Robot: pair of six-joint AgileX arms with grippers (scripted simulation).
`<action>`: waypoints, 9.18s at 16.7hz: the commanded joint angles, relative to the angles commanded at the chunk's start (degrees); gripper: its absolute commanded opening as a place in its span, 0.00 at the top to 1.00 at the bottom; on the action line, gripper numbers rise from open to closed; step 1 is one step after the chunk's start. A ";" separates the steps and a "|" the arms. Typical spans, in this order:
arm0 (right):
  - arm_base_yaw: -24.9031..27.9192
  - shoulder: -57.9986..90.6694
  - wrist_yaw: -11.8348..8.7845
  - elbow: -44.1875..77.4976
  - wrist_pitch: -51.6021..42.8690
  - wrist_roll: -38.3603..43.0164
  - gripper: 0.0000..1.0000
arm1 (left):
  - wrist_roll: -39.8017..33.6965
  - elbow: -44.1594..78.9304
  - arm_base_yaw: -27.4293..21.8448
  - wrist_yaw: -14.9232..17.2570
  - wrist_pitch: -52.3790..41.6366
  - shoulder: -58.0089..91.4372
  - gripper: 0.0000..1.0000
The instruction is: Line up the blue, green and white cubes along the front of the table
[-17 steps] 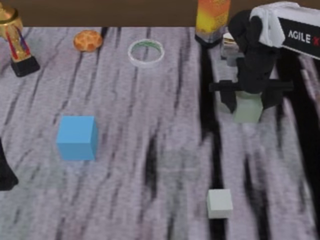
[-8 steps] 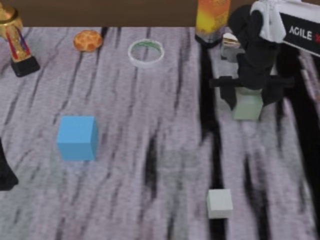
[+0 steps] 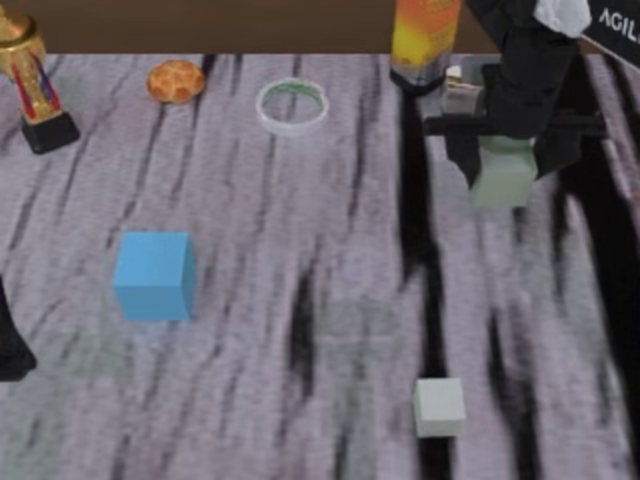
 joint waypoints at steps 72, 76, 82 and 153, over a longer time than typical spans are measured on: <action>34.40 -29.82 0.08 -44.62 14.43 34.41 0.00 | 0.00 0.01 0.00 0.00 -0.01 0.01 0.00; 32.93 -33.28 0.93 -46.90 16.43 32.46 0.00 | -0.53 2.98 -0.67 0.12 -2.06 3.06 0.00; 23.68 -53.17 4.87 -62.45 25.91 21.95 0.00 | -3.49 20.90 -3.79 0.11 -14.17 24.11 0.00; -16.58 -142.50 -0.65 -127.47 74.07 -17.90 0.00 | -14.06 86.11 -15.23 0.03 -57.61 118.22 1.00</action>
